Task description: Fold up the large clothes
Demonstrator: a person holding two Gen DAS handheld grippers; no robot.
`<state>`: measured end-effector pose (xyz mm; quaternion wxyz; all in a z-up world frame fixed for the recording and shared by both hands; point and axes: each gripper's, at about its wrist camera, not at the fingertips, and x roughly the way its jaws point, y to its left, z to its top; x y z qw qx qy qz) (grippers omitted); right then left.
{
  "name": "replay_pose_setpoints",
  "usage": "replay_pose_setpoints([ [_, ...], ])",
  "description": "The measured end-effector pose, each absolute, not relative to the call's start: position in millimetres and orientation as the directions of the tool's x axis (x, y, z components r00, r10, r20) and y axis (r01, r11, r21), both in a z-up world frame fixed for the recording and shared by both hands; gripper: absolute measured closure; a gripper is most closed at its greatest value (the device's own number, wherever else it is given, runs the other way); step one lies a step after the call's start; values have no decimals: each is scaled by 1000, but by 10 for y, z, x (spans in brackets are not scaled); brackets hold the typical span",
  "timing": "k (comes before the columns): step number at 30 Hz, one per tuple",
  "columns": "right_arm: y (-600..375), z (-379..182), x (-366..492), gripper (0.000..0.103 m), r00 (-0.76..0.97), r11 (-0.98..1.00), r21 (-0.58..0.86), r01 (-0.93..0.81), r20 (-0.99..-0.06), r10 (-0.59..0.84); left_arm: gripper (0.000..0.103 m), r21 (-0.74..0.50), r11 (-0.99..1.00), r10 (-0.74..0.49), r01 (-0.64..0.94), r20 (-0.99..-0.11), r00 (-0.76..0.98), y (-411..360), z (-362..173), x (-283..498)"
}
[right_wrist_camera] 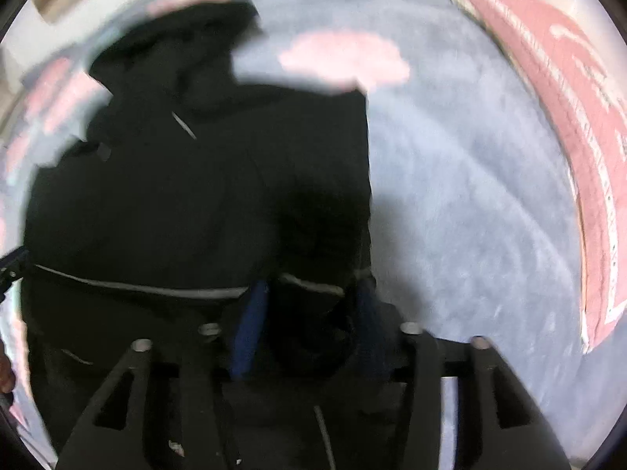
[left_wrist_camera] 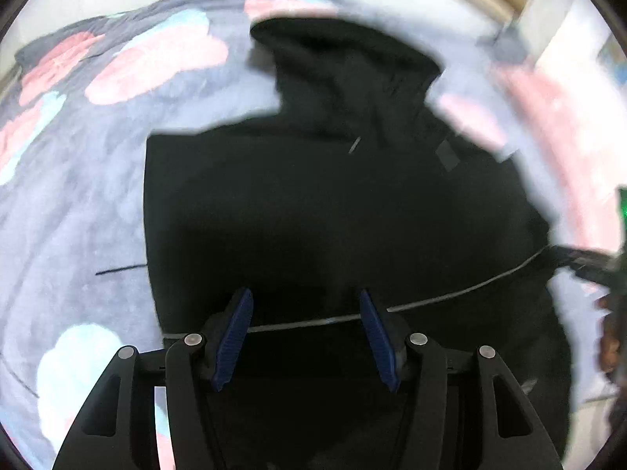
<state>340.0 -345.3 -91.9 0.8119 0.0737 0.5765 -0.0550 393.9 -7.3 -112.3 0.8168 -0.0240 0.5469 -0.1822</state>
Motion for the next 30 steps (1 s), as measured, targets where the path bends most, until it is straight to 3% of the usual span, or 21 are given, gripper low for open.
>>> replay_pose_setpoints([
  [1, -3425, -817, 3418, 30, 362, 985, 63, 162, -932, 0, 45, -279, 924, -359, 260, -865, 350, -20, -1043, 3952],
  [5, -3136, -659, 3723, 29, 420, 994, 74, 76, -907, 36, 45, -328, 925, -377, 191, -851, 366, 122, -1052, 4166],
  [10, -2844, -1290, 4135, 47, 307, 998, 45, 38, -951, 31, 45, -319, 939, -345, 131, -882, 322, 196, -1493, 4386],
  [14, -2813, -1653, 4152, 49, 269, 998, 51, 46, -962, 37, 45, -323, 938, -346, 123, -884, 314, 271, -1654, 4457],
  [20, -2786, -1504, 4107, 48, 256, 999, 31, 36, -966, 21, 45, -327, 937, -348, 121, -885, 310, 271, -1580, 4502],
  [26, -2809, -943, 3649, 47, 346, 998, 43, -35, -937, 53, 45, -405, 886, -461, 225, -812, 356, 363, -999, 4093],
  [30, -2887, -1148, 3523, 47, 305, 999, -28, -31, -952, -18, 45, -351, 904, -418, 244, -846, 331, 283, -1087, 3951],
])
